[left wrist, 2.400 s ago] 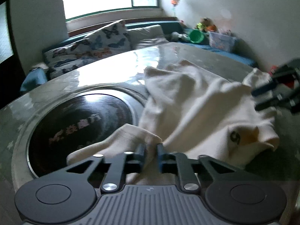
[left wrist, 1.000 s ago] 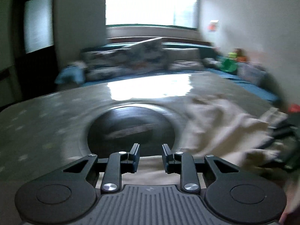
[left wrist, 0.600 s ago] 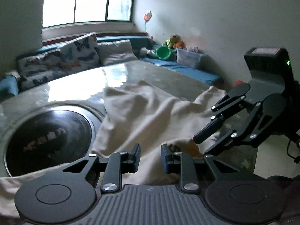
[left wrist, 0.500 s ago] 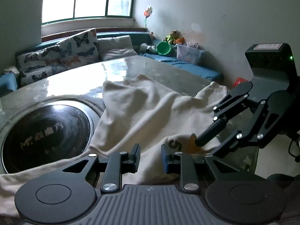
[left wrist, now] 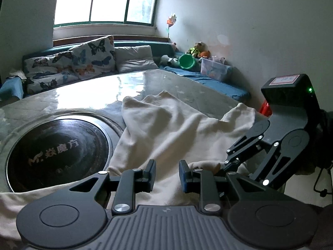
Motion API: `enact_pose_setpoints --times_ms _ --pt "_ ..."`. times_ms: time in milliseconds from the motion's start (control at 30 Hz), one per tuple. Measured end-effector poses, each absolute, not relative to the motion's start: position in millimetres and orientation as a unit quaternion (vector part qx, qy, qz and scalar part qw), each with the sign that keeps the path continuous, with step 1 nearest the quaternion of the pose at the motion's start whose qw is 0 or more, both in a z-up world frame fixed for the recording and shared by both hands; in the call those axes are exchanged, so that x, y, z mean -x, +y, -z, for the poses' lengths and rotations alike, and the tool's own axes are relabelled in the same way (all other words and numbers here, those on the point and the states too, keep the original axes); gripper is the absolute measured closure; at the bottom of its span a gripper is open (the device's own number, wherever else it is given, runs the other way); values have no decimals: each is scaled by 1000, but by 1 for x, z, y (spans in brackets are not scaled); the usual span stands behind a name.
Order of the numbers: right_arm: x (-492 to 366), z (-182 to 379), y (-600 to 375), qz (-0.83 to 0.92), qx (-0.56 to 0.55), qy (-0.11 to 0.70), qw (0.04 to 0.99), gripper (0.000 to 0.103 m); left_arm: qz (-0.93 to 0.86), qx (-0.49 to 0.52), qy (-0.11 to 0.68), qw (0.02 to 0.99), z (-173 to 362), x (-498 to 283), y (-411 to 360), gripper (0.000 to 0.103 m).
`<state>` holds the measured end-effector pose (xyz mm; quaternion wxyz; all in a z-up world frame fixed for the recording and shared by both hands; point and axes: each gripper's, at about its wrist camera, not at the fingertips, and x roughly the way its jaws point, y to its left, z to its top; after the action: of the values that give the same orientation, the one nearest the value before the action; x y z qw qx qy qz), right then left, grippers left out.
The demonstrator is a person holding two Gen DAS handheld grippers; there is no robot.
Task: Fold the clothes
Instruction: 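Smooth the cream shirt body with the right gripper near the left gripper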
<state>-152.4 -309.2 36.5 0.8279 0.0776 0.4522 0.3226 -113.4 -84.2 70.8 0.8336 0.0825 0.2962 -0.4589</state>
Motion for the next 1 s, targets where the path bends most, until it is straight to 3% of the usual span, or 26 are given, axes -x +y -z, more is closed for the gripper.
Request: enact_pose_setpoints --times_ms 333,667,1000 --pt "153 -36 -308 -305 -78 452 835 66 459 -82 291 836 -74 111 -82 76" --pt "157 -46 -313 -384 -171 436 796 66 463 -88 295 831 -73 108 -86 76" --pt "171 -71 -322 -379 -160 404 817 66 488 -108 316 806 -58 107 -107 76"
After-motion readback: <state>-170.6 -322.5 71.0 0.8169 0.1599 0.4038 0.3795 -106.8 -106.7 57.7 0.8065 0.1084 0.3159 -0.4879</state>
